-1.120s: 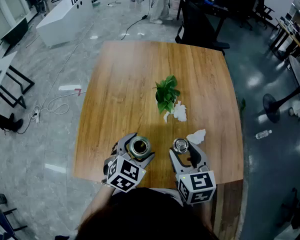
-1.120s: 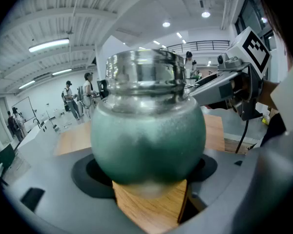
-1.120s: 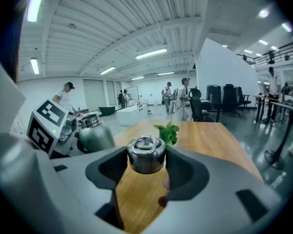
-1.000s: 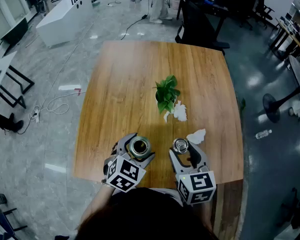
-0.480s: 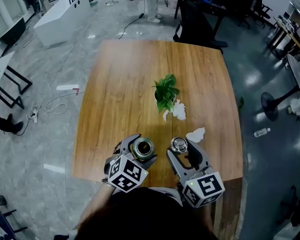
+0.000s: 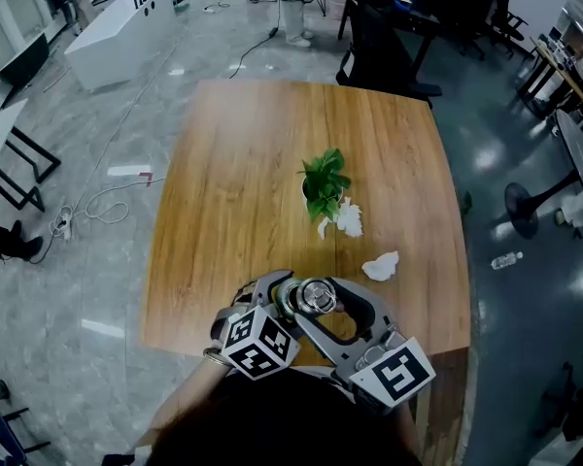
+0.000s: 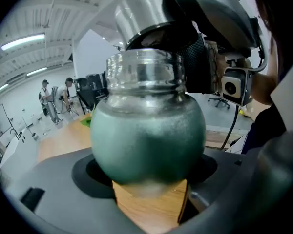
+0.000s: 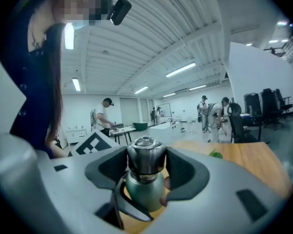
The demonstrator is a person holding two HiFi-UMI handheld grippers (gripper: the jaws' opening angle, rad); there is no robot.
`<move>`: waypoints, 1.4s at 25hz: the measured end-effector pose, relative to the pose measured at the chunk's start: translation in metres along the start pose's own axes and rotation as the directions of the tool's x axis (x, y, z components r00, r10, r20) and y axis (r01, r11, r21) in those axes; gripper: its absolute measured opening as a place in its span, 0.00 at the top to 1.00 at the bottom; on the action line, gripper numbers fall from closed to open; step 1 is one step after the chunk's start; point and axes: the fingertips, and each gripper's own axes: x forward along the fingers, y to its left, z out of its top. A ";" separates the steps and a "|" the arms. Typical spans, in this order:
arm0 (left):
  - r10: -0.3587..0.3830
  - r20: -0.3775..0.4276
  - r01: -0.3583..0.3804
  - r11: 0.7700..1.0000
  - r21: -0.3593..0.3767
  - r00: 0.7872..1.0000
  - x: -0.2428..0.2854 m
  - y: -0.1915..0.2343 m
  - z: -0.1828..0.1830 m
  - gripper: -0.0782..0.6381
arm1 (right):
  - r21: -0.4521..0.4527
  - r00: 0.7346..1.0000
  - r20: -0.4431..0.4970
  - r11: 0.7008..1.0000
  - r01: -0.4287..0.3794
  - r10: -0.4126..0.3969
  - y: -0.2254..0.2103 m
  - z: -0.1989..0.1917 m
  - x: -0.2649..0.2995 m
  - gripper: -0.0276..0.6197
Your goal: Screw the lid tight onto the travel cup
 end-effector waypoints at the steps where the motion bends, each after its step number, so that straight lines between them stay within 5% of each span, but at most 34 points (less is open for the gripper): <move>1: -0.003 -0.002 0.003 1.000 0.006 1.000 -0.001 0.000 0.000 0.35 | -0.005 1.000 -0.008 1.000 -0.007 0.007 0.003 -0.002 0.003 0.56; 20: -0.105 0.013 0.103 0.990 0.094 0.994 -0.035 -0.006 -0.022 0.35 | 0.033 0.999 -0.051 0.999 0.019 -0.018 0.047 -0.017 0.029 0.56; 30: -0.272 -0.012 0.269 0.940 0.208 0.962 -0.052 -0.026 -0.031 0.35 | 0.005 0.984 -0.085 0.987 -0.158 0.158 0.070 -0.009 0.028 0.56; 32: -0.236 -0.024 0.236 0.955 0.177 0.972 -0.049 -0.020 -0.027 0.35 | -0.036 0.989 -0.087 0.991 -0.127 0.123 0.063 -0.006 0.029 0.56; 35: -0.092 -0.039 0.094 0.993 0.075 0.995 -0.045 -0.002 -0.019 0.35 | -0.098 0.997 -0.066 0.995 0.018 -0.024 0.050 0.000 0.033 0.56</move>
